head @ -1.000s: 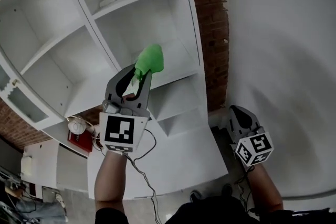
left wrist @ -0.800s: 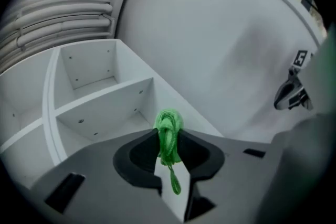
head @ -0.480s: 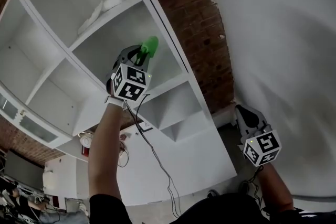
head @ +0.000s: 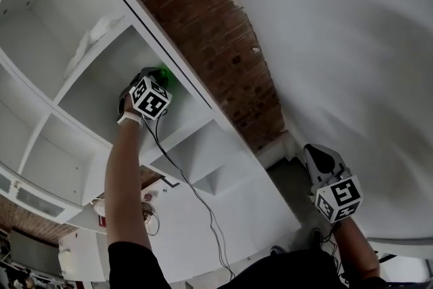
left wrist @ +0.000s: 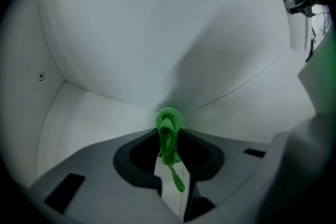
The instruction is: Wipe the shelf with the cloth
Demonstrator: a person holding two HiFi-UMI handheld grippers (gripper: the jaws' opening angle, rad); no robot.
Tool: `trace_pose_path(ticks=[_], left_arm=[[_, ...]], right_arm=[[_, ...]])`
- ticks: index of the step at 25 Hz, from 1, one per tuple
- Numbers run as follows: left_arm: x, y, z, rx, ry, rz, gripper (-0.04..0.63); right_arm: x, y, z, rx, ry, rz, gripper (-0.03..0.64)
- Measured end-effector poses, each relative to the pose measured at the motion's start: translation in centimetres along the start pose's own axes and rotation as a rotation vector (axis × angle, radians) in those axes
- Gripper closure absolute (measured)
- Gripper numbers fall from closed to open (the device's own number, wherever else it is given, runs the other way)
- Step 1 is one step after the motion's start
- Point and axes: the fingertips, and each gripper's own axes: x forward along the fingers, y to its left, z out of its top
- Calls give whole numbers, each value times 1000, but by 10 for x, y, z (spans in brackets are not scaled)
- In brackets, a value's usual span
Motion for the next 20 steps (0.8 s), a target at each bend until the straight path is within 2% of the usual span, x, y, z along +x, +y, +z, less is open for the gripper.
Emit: trace_pose_path(ticks=[4,8,15,20], left_arm=[[23,-9,5,55,34,-52,501],[30,-24,7,87,52,-132,499],[1,-53,12,138,39,-301,500],[-37,-71,20,110,-6,-398,500]], right_arm=[[-5,-8,0,-9,5,-36,617],[-1,0,-2,-10,14,-25,617],[15,21,-5,-8,16,38,617],[27,43,-4,27,17,109,617]])
